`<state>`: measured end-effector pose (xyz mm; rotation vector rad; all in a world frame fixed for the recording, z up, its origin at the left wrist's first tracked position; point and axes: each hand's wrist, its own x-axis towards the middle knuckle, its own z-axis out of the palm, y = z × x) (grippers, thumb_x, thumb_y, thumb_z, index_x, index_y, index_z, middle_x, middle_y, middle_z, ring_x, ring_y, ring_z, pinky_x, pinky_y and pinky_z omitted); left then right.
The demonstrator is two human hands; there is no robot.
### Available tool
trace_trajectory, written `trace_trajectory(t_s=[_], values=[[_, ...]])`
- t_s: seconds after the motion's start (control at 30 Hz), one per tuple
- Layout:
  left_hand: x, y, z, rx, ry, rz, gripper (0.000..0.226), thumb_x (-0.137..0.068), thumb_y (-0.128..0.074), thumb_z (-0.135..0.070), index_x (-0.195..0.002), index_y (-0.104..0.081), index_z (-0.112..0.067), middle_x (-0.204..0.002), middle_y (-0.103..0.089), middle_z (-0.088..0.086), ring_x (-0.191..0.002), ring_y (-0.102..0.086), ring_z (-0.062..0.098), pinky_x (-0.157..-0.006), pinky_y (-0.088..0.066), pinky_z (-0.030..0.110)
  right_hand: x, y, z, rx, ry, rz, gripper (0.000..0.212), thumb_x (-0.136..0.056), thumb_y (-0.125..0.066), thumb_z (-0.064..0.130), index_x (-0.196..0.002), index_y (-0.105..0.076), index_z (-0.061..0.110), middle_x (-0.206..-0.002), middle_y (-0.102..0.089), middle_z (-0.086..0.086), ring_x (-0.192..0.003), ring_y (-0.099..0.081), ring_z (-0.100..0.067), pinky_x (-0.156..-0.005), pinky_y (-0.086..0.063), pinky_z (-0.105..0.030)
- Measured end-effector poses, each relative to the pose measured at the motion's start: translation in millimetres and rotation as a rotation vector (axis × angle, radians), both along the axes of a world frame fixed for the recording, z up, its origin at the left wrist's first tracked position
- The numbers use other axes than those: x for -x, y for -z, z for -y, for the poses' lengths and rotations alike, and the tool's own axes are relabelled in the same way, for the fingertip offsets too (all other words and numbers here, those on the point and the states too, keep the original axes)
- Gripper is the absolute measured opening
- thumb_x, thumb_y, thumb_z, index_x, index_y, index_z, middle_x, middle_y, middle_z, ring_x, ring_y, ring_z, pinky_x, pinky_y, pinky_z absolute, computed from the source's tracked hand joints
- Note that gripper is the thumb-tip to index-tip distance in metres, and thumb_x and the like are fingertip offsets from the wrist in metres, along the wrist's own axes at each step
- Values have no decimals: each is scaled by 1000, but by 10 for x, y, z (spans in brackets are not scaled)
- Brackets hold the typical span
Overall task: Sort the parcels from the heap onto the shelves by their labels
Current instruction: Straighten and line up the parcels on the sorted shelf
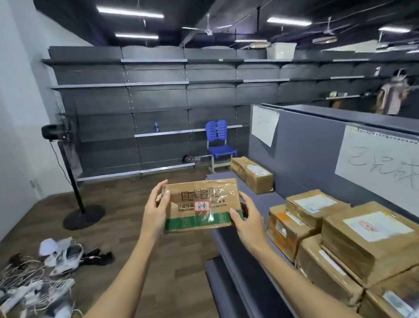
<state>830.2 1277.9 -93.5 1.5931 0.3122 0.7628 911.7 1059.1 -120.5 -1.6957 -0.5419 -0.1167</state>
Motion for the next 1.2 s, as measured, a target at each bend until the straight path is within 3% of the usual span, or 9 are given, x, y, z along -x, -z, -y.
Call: trace_trajectory(t_s=[0.2, 0.33, 0.53, 0.73, 0.8, 0.97, 1.03, 1.13, 1.2], values=[[-1216, -35, -975, -39, 26, -53, 25, -105, -48, -24, -127, -58, -30, -115, -68, -1, -77, -68, -2, -68, -53, 18, -1068, -23, -870, 21, 40, -25, 46, -99, -62, 18, -141, -48, 28, -131, -60, 15, -122, -56, -3, -102, -49, -27], [-2037, 38, -1343, -26, 73, -59, 26, -105, -49, -23, -128, -58, -29, -118, -67, 1, -91, -68, 8, -73, -53, 18, -1737, 9, -1210, 25, 92, -60, 48, -99, -61, 15, -144, -46, 27, -129, -58, 17, -119, -53, 1, -95, -47, -12], [-3395, 220, -1759, -22, 186, -67, 22, -103, -53, -31, -120, -62, -42, -121, -69, -1, -108, -68, 20, -94, -54, 42, -2941, 231, -1606, -39, 197, -102, 47, -97, -63, 11, -140, -50, 26, -122, -59, 24, -110, -54, 17, -82, -45, -1], [-4793, 163, -1916, -74, 287, -96, 26, -104, -51, -27, -128, -58, -28, -119, -68, 0, -103, -67, 14, -73, -51, 17, -4155, 327, -1828, -57, 332, -129, 50, -97, -64, 13, -143, -50, 24, -132, -61, 12, -125, -55, -8, -109, -46, -37], [-5226, 142, -1979, -79, 328, -103, 25, -104, -52, -25, -127, -60, -27, -120, -68, 2, -107, -67, 18, -77, -51, 18, -4477, 318, -1883, -76, 369, -133, 48, -97, -64, 14, -142, -51, 26, -132, -62, 12, -125, -56, -9, -108, -47, -36], [-6130, 130, -2030, -64, 458, -107, 23, -103, -52, -25, -125, -60, -28, -123, -68, 3, -111, -66, 20, -90, -52, 29, -5045, 223, -1910, -77, 492, -131, 39, -98, -63, 15, -134, -54, 25, -118, -62, 22, -111, -57, 7, -81, -43, 0], [-6477, 158, -2049, -45, 534, -114, 24, -103, -53, -30, -125, -60, -31, -123, -69, 2, -110, -68, 20, -94, -54, 37, -5232, 198, -1924, -81, 541, -124, 40, -97, -64, 18, -135, -54, 25, -122, -63, 19, -109, -55, 14, -82, -46, -2], [-6927, 230, -2037, -32, 648, -130, 23, -102, -53, -35, -124, -61, -37, -119, -72, -1, -106, -71, 19, -95, -55, 43, -5423, 265, -1964, -124, 643, -152, 42, -97, -65, 22, -137, -54, 30, -120, -62, 29, -112, -59, 9, -89, -59, -31], [-7176, 269, -2024, -31, 733, -128, 24, -102, -53, -38, -124, -61, -39, -116, -73, -4, -104, -71, 18, -94, -55, 44, -5508, 303, -2024, -131, 724, -138, 42, -97, -65, 19, -136, -54, 29, -117, -62, 31, -115, -61, 2, -86, -59, -23]])
